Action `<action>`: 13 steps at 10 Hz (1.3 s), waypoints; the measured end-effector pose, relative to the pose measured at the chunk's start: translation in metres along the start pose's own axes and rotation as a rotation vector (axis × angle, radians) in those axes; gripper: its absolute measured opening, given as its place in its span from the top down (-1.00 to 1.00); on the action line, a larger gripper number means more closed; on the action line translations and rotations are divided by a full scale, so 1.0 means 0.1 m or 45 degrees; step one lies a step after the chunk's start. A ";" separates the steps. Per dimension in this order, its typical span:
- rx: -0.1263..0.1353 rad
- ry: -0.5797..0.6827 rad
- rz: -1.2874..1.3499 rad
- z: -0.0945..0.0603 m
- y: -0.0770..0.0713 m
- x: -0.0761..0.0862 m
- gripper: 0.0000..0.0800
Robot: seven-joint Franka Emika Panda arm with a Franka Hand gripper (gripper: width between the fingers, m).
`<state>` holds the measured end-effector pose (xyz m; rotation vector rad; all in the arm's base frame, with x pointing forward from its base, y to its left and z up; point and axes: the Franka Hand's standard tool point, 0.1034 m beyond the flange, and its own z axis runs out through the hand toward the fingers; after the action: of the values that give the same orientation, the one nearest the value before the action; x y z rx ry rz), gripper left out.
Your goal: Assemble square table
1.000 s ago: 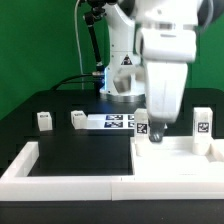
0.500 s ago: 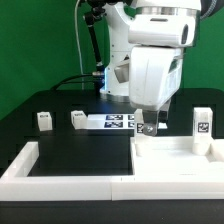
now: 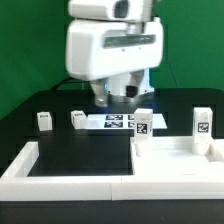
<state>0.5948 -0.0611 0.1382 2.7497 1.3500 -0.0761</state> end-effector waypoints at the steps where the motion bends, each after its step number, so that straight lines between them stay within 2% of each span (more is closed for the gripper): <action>1: 0.019 -0.003 0.142 0.03 0.01 -0.07 -0.62; 4: 0.027 -0.014 0.160 0.05 -0.03 -0.04 -0.62; 5: 0.036 -0.018 0.170 0.08 -0.04 -0.09 -0.62; 6: 0.062 -0.059 0.199 0.18 -0.12 -0.25 -0.62; 7: 0.105 -0.169 0.231 0.22 -0.25 -0.44 -0.62; 8: 0.172 -0.248 0.299 0.27 -0.34 -0.64 -0.62; 9: 0.207 -0.303 0.364 0.37 -0.42 -0.74 -0.62; 10: 0.198 -0.310 0.335 0.45 -0.45 -0.71 -0.62; 11: 0.254 -0.409 0.329 0.43 -0.54 -0.70 -0.62; 12: 0.287 -0.483 0.315 0.44 -0.57 -0.66 -0.62; 13: 0.317 -0.549 0.327 0.49 -0.61 -0.69 -0.62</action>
Offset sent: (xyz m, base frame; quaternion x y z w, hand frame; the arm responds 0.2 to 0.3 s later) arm 0.0000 0.0000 0.0000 0.0000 -0.0650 0.0000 0.9979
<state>0.5038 -0.0822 0.0920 2.8379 0.9225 -0.8170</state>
